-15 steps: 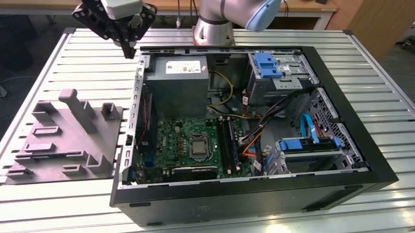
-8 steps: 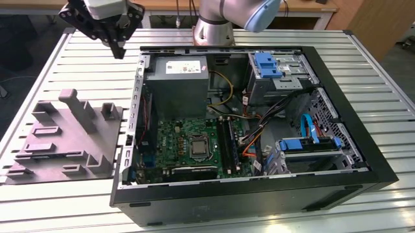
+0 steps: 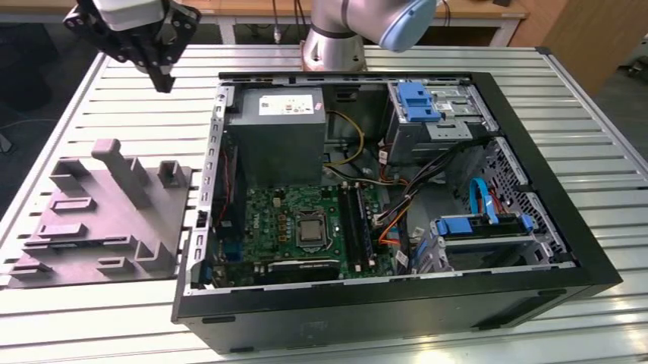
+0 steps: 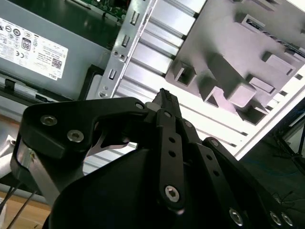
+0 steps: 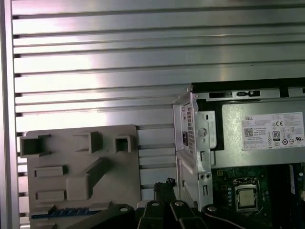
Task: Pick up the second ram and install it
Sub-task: 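Reach for the second ram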
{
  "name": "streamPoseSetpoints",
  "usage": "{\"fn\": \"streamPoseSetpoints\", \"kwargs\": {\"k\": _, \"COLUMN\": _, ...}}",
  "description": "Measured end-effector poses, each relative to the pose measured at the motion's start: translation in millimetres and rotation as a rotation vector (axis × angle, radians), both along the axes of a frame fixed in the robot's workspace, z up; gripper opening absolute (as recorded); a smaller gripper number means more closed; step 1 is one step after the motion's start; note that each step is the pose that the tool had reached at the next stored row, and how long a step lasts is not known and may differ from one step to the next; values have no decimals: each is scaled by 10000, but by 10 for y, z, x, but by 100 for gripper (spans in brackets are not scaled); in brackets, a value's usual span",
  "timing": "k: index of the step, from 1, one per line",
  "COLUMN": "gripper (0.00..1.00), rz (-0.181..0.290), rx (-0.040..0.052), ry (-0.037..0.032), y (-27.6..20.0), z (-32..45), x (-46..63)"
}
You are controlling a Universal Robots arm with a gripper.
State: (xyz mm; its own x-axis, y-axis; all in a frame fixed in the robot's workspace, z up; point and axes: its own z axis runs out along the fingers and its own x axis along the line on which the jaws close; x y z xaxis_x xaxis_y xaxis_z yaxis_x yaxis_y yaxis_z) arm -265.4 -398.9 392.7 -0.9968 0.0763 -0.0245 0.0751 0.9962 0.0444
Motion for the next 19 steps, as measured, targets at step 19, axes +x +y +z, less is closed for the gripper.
{"fn": "streamPoseSetpoints", "kwargs": {"k": 19, "gripper": 10, "rz": 1, "rx": -1, "ry": 1, "y": 0, "z": -5, "x": -602}}
